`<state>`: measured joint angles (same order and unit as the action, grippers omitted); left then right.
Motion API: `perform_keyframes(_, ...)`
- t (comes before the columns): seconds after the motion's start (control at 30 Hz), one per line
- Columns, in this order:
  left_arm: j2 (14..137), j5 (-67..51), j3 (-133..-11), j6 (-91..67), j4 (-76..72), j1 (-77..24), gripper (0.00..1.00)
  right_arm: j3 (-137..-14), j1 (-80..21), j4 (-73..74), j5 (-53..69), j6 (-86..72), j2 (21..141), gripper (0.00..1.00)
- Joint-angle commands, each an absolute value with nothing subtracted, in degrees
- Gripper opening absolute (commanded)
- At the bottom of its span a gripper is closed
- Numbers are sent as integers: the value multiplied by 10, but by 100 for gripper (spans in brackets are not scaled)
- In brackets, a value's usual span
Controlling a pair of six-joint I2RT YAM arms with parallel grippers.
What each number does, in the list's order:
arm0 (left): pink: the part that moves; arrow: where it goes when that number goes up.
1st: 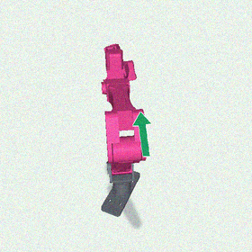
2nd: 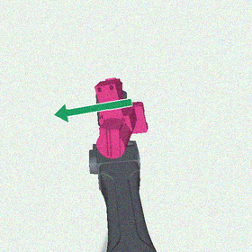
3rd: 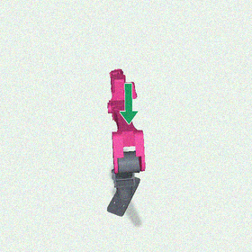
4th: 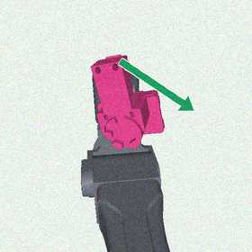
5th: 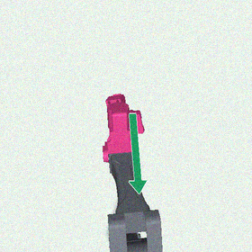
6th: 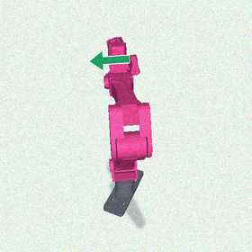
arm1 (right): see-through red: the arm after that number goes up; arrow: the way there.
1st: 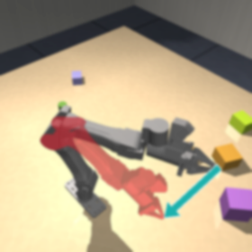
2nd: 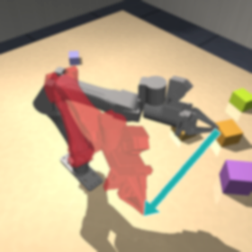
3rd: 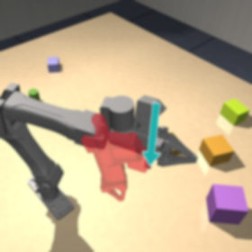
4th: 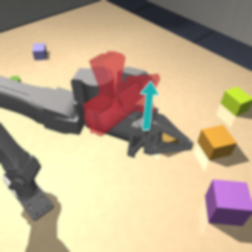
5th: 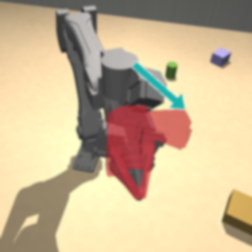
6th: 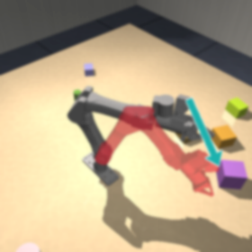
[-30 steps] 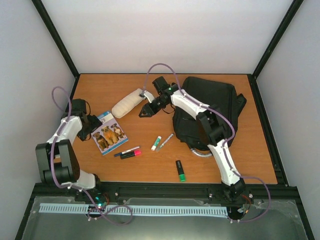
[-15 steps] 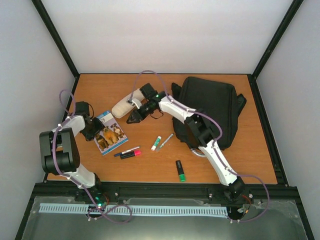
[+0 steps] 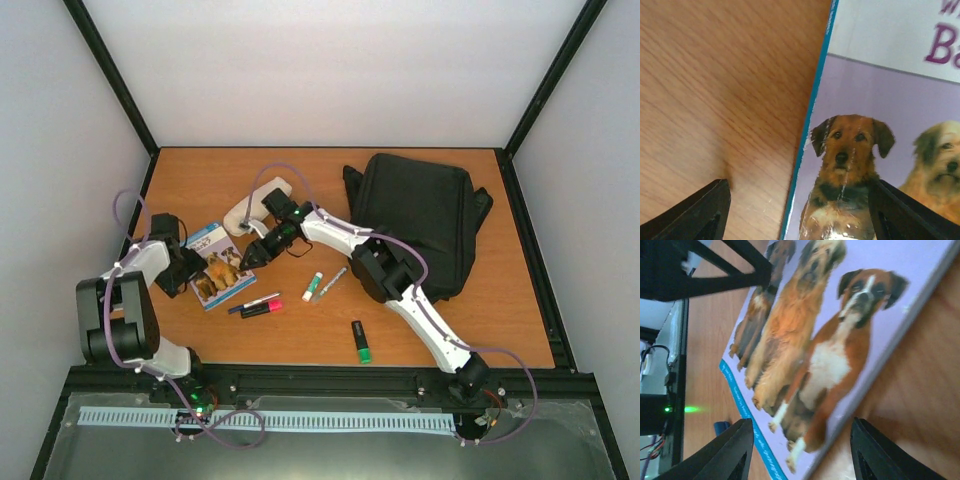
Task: Pack the student bag
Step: Pick up the book from the center of the board.
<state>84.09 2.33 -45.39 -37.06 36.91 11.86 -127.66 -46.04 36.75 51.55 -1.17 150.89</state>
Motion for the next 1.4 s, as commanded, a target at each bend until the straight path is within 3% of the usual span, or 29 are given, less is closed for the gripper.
perform_keyframes(0.0,874,-6,-444,-374,336,121,75,-1262,-484,355,533,-53,1535,56)
perform_keyframes(0.43,826,-324,-396,-367,144,121,60,-1217,-487,389,471,-35,1544,36)
perform_keyframes(0.6,773,-354,-360,-379,159,122,49,-1212,-486,400,454,-31,1545,28)
perform_keyframes(0.73,740,-354,-340,-381,169,121,46,-1199,-487,410,445,-27,1540,23)
perform_keyframes(0.8,727,-358,-333,-391,159,121,46,-1190,-486,414,437,-25,1536,22)
perform_keyframes(0.9,732,-393,-327,-406,120,121,55,-1181,-487,417,423,-23,1535,21)
perform_keyframes(1.1,741,-490,-341,-393,100,120,57,-1176,-487,418,417,-24,1536,21)
perform_keyframes(1.17,735,-512,-345,-382,110,113,62,-1178,-487,419,414,-23,1536,21)
perform_keyframes(1.23,726,-518,-342,-373,113,101,69,-1178,-487,421,411,-21,1536,21)
perform_keyframes(1.37,711,-500,-339,-375,107,85,70,-1174,-486,427,401,-10,1529,21)
